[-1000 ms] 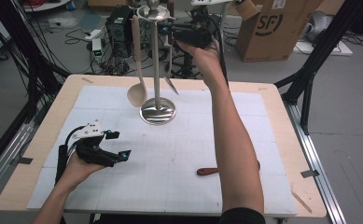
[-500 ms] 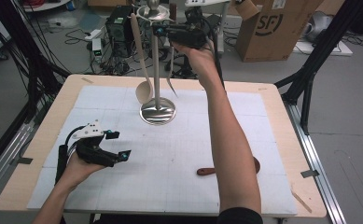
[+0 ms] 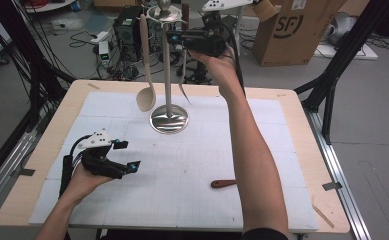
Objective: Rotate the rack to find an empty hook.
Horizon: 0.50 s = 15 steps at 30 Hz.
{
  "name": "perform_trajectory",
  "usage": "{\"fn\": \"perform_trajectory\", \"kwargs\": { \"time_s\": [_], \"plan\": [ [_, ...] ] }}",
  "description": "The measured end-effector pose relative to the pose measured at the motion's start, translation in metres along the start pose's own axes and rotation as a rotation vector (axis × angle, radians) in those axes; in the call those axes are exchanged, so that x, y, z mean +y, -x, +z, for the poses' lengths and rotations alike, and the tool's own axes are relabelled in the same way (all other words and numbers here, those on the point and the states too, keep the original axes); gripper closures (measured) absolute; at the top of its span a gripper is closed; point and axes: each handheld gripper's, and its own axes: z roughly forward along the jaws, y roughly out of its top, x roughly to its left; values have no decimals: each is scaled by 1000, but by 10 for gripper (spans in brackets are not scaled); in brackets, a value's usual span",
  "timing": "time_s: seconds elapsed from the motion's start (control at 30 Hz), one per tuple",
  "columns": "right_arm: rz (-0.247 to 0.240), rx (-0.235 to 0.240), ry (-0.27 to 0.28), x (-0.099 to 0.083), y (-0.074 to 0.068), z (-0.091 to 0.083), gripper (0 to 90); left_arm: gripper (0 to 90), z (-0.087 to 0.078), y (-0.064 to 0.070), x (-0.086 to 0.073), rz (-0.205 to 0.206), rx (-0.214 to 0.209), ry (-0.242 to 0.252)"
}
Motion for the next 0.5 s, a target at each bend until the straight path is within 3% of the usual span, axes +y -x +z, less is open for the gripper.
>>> {"fn": "perform_trajectory", "kwargs": {
  "time_s": [0.5],
  "plan": [
    [31, 14, -55, -35, -3, -25, 669, 118, 2, 0, -1, 4, 2, -13]
  ]
}}
